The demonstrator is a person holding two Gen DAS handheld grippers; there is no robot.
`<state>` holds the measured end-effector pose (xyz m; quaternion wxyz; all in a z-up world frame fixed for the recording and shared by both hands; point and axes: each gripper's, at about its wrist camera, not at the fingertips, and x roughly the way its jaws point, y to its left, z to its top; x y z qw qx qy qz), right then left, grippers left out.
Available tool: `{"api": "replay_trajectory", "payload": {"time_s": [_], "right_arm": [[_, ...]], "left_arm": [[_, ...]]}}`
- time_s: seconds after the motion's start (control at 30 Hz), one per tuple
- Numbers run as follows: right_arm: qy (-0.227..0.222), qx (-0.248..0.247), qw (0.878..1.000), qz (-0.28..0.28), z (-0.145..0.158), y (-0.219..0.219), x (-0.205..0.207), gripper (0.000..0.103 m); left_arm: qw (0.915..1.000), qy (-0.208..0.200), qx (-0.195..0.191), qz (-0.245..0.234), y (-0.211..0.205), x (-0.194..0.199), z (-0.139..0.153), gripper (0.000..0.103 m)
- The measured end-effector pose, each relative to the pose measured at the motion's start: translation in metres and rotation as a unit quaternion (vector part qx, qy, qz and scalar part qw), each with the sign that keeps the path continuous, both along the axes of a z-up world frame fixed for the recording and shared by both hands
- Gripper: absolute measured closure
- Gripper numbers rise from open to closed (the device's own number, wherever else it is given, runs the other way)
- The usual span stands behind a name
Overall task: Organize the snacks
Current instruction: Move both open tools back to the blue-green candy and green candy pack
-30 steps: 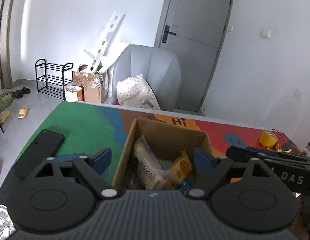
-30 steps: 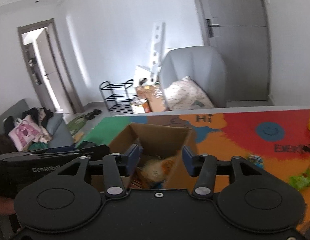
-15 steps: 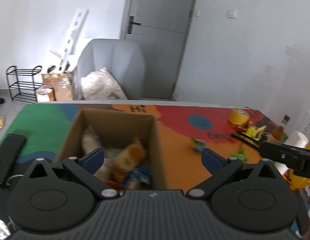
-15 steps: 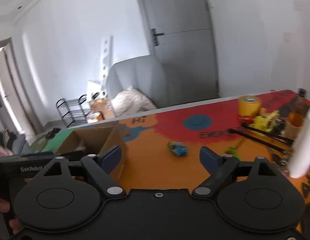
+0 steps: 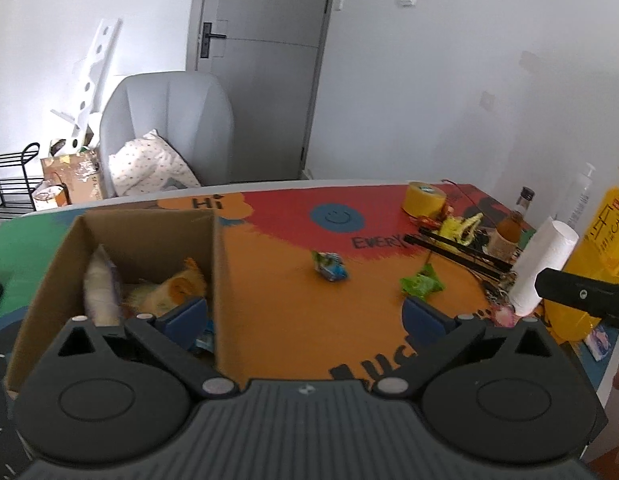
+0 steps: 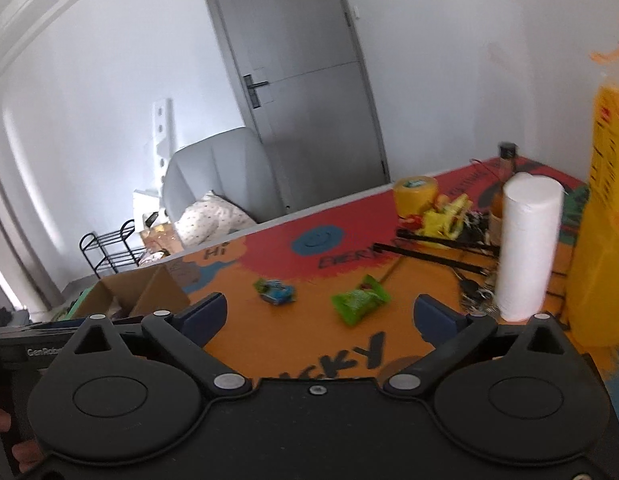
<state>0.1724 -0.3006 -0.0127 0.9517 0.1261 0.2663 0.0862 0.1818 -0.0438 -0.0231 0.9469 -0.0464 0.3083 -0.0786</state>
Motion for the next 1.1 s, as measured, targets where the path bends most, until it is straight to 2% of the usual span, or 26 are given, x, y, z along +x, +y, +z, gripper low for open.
{"api": "replay_trajectory", "payload": {"time_s": [0.43, 0.73, 0.93, 1.1], "right_arm": [[0.017, 0.024, 0.999, 0.012, -0.027, -0.025, 0.025, 0.003], [0.045, 0.041, 0.998, 0.033, -0.053, -0.026, 0.064, 0.017], [0.060, 0.044, 0.996, 0.040, -0.068, -0.025, 0.093, 0.021], [0.074, 0.043, 0.995, 0.047, -0.081, -0.021, 0.118, 0.023]], "left_arm": [[1.0000, 0.006, -0.006, 0.001, -0.030, 0.026, -0.009, 0.000], [0.9999, 0.002, -0.003, 0.015, -0.044, 0.057, -0.018, 0.001], [0.9995, 0.009, -0.008, 0.028, -0.048, 0.084, -0.030, 0.004], [0.9991, 0.020, -0.014, 0.033, -0.050, 0.107, -0.043, 0.013]]}}
